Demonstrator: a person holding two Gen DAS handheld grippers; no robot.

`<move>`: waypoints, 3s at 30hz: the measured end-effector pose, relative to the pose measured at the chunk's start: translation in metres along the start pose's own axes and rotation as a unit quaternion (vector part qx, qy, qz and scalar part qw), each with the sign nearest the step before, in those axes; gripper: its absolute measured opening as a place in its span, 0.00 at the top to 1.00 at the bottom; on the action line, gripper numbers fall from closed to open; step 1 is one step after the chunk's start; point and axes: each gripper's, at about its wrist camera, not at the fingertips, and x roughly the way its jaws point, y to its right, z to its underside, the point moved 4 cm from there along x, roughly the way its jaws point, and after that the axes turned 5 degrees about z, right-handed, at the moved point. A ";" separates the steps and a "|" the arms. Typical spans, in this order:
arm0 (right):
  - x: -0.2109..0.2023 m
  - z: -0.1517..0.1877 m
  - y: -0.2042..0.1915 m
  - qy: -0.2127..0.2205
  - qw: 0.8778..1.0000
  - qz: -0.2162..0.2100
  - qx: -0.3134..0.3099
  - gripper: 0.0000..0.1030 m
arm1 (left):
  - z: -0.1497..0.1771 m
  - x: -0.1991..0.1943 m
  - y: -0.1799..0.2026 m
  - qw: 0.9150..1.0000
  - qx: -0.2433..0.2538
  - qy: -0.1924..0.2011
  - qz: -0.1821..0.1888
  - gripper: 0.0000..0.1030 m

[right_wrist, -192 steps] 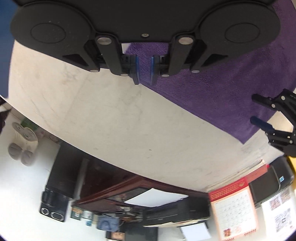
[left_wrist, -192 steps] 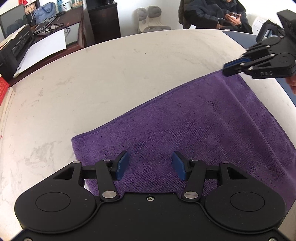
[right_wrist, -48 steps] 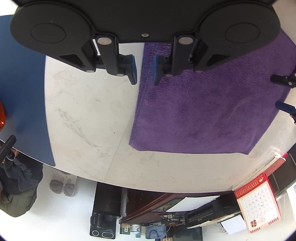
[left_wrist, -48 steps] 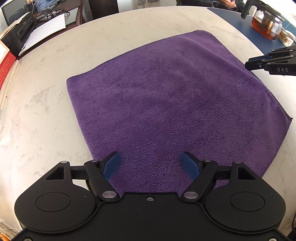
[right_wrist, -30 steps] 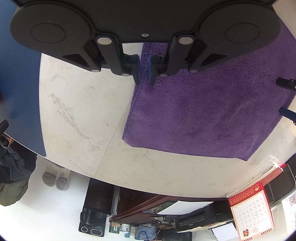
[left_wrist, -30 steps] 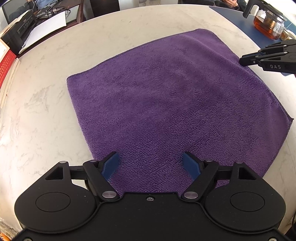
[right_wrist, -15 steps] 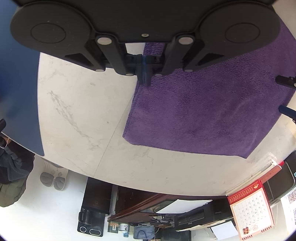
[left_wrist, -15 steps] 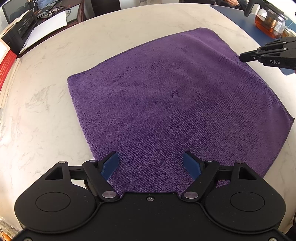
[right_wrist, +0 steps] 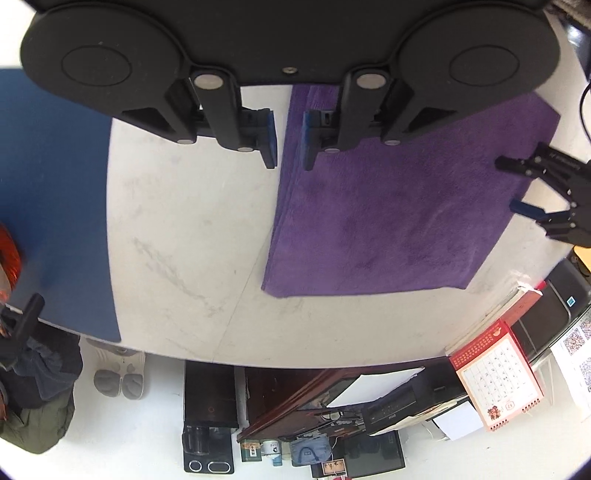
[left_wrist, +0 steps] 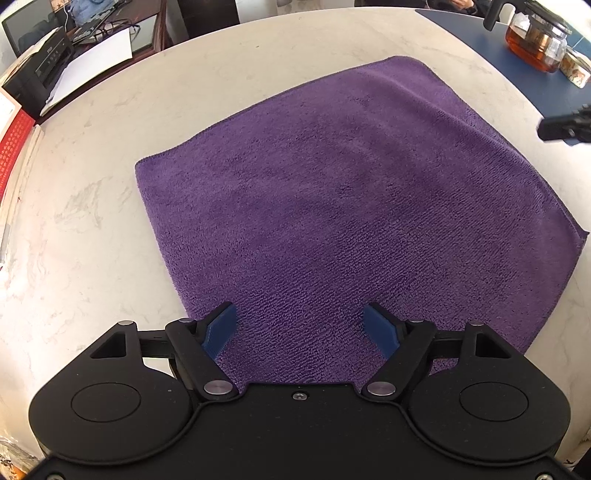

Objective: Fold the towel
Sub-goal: 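Bring the left gripper to the towel edge beside the right gripper, then pinch the purple towel's folded edge with the left gripper beside the right gripper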

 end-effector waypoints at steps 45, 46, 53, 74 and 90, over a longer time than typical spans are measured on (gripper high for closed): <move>-0.021 0.077 -0.013 0.047 0.978 -0.047 -0.199 0.88 | -0.028 0.029 0.234 0.937 0.320 0.001 0.138 0.91; -0.022 0.076 -0.014 0.051 0.977 -0.051 -0.200 0.88 | -0.029 0.029 0.234 0.937 0.319 -0.001 0.140 0.91; -0.016 0.079 -0.015 0.042 0.973 -0.054 -0.218 0.88 | -0.039 0.027 0.231 0.942 0.298 -0.009 0.153 0.91; -0.017 0.078 -0.021 0.027 0.974 -0.051 -0.220 0.88 | -0.061 0.020 0.209 0.958 0.218 0.000 0.189 0.98; -0.021 0.082 -0.024 0.023 0.973 -0.046 -0.225 0.88 | -0.075 0.015 0.216 0.951 0.174 0.014 0.256 0.98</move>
